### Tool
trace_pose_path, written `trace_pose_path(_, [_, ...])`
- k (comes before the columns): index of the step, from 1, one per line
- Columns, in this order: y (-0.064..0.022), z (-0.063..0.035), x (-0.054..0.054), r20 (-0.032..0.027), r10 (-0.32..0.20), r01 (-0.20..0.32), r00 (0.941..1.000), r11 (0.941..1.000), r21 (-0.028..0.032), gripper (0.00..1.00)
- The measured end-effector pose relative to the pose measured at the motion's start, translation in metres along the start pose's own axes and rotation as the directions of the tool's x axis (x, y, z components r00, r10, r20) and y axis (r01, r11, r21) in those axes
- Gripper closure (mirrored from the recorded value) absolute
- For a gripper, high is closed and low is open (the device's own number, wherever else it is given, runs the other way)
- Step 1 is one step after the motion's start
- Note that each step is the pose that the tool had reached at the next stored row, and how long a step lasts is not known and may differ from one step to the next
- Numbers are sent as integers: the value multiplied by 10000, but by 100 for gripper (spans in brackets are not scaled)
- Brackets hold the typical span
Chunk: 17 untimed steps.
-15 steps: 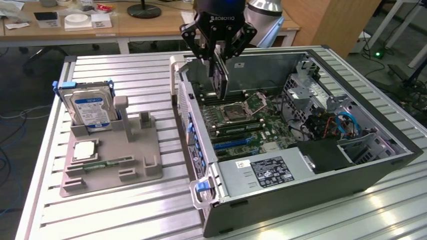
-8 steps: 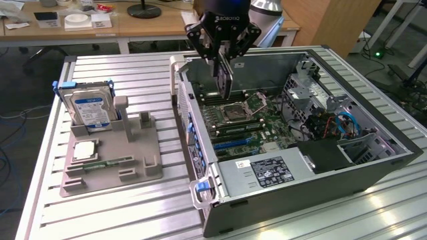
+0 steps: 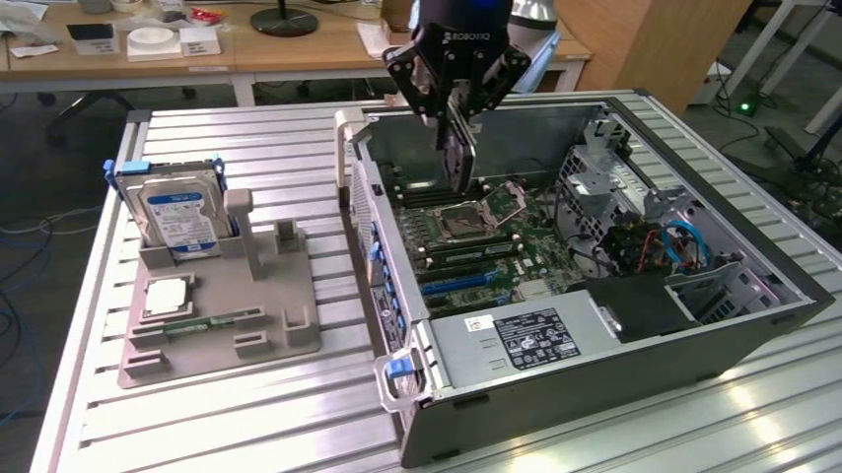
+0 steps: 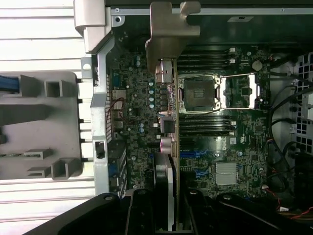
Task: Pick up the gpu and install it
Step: 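Pick up the gpu and move the gpu toward the slot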
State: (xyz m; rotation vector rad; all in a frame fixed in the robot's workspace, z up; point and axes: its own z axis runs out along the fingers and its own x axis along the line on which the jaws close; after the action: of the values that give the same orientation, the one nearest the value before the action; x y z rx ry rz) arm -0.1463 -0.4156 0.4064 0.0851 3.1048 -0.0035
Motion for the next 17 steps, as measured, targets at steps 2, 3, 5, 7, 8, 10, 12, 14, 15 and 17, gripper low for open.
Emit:
trace_pose_path(2, [2, 2, -39, 0, -2, 2, 10000, 10000, 1, 72])
trace_pose_path(3, [3, 3, -59, 0, -1, 1, 10000, 10000, 0, 72])
trace_pose_path(5, [7, 6, -136, 0, 0, 0, 10000, 10000, 1, 72])
trace_pose_path(7, [10, 8, -177, 0, -1, 1, 10000, 10000, 0, 72])
trace_pose_path(8, [11, 9, -198, 0, -1, 1, 10000, 10000, 0, 72])
trace_pose_path(10, [13, 11, -243, 0, -1, 1, 10000, 10000, 0, 72])
trace_pose_path(12, [16, 14, -300, 0, 1, -1, 10000, 10000, 1, 72])
trace_pose_path(14, [19, 17, -354, 0, -2, 2, 10000, 10000, 0, 72])
trace_pose_path(15, [21, 19, -377, 1, -2, 2, 10000, 10000, -1, 72])
trace_pose_path(17, [24, 21, -434, 0, 0, 0, 10000, 10000, 0, 72])
